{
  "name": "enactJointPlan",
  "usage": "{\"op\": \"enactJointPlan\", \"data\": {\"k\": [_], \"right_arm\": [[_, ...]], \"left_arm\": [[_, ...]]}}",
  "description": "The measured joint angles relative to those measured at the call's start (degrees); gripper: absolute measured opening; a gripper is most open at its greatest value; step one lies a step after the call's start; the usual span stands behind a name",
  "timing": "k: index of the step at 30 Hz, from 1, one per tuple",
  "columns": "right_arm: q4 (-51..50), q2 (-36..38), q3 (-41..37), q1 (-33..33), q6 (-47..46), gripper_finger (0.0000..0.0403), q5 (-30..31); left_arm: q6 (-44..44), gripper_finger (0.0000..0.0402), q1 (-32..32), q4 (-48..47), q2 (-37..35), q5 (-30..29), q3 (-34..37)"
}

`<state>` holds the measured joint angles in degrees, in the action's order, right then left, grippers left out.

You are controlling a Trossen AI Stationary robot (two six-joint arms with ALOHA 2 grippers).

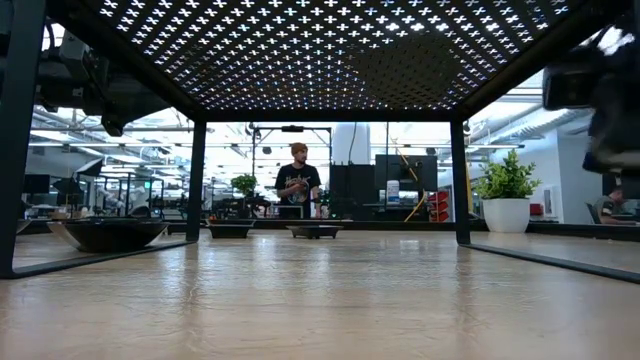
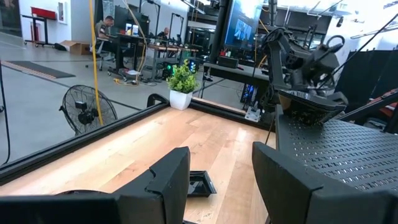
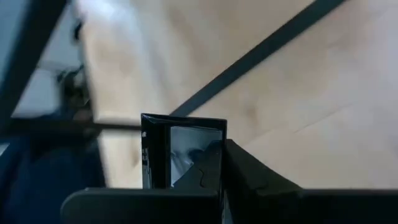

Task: Pick & Place Mini shaped plates
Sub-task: Put the black square plate on the shelf

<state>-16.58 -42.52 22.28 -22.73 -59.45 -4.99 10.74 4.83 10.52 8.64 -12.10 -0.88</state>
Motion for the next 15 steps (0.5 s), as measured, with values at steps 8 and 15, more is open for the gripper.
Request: {"op": "enactJointPlan", "data": {"k": [8, 15], "right_arm": [[12.7, 0.6, 0.0, -2.6, 7.6, 0.0001, -4.1], [25.7, 0.6, 0.0, -6.3, 17.5, 0.0, -4.0]], "left_arm": [[0.0, 0.0177, 0.0, 0.0, 0.0, 0.0, 0.0], [0.0, 0.0177, 0.0, 0.0, 0.0, 0.0, 0.0]]}}
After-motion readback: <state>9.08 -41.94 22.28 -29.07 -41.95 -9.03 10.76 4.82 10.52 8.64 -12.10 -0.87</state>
